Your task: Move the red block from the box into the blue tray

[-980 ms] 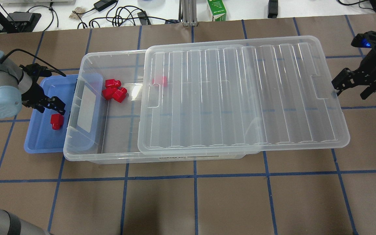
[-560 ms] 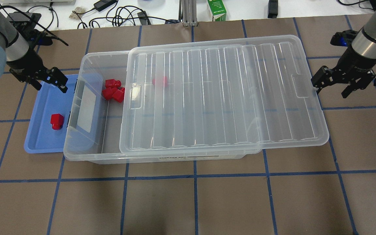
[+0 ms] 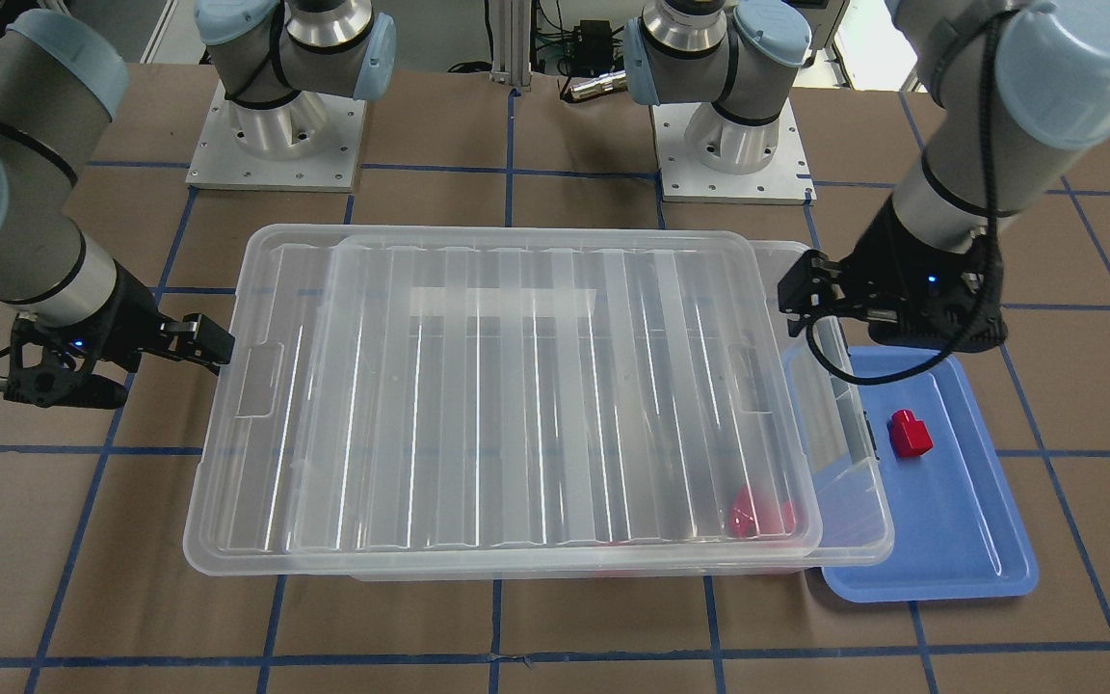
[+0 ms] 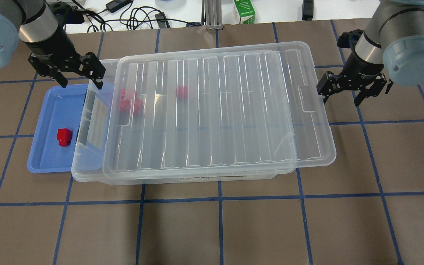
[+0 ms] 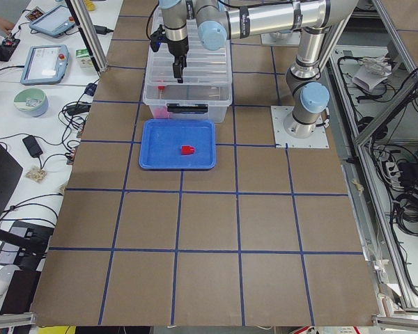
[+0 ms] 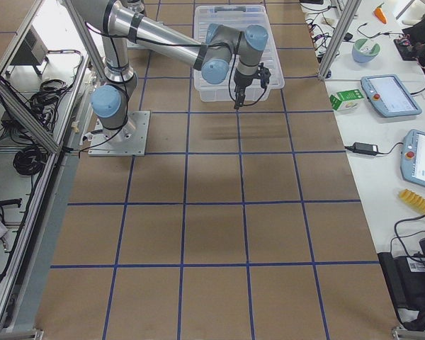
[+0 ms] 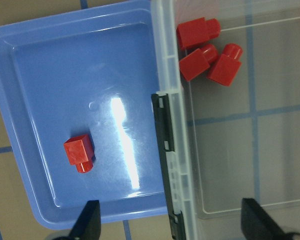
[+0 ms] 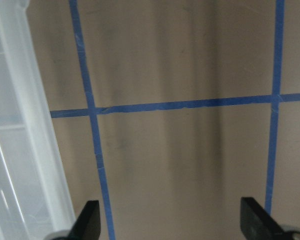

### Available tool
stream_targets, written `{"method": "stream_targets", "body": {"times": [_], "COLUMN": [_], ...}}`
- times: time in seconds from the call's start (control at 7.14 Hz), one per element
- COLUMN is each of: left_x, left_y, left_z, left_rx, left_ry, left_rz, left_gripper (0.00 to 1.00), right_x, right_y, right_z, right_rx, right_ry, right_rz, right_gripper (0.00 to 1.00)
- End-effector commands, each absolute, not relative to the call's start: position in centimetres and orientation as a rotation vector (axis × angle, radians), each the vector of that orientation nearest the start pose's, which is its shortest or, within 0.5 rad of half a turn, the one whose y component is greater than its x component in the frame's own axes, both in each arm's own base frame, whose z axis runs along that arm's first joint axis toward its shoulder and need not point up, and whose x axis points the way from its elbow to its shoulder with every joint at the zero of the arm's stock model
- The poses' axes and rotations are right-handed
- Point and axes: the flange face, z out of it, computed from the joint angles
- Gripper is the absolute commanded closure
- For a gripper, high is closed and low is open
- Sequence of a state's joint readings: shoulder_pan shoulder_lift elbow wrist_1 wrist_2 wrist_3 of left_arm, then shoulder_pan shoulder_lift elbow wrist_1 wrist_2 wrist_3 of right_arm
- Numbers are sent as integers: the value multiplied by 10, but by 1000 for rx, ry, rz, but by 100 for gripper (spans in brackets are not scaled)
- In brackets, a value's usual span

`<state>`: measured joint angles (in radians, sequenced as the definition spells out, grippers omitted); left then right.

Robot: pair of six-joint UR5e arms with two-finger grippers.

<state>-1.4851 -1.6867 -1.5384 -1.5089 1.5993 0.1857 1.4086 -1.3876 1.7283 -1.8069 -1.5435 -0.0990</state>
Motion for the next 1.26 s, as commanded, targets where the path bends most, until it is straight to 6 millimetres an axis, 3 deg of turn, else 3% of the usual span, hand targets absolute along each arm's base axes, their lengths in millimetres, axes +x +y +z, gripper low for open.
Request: {"method": "stream_targets", "body": {"times": [0.0, 0.42, 0.56, 0.7, 0.84, 0.98, 1.12], "left_x": [-133, -154, -155, -156, -157, -158, -153], "left_y": [-518, -511, -514, -515, -515, -512, -506], "left_z": [482, 483, 483, 478, 478, 485, 495], "left_rx": [206, 258, 189, 189, 187, 187, 175], "left_ry": [3103, 3112, 3118, 3118, 3123, 3124, 3122], "left_rz": [-49, -57, -59, -45, -50, -74, -55], "left_gripper": [0, 0, 0, 0, 0, 0, 0], "right_x": [91, 103, 95, 97, 105, 115, 127], "right_y": [-550, -553, -564, -568, -551, -541, -552], "right_z": [342, 348, 373, 425, 488, 525, 530], "right_rx": [80, 58, 53, 66, 68, 84, 102], "right_ry": [3117, 3119, 3123, 3121, 3114, 3112, 3120], "right_rz": [97, 68, -1, -92, -116, -108, -103], "right_gripper": [0, 0, 0, 0, 0, 0, 0]}}
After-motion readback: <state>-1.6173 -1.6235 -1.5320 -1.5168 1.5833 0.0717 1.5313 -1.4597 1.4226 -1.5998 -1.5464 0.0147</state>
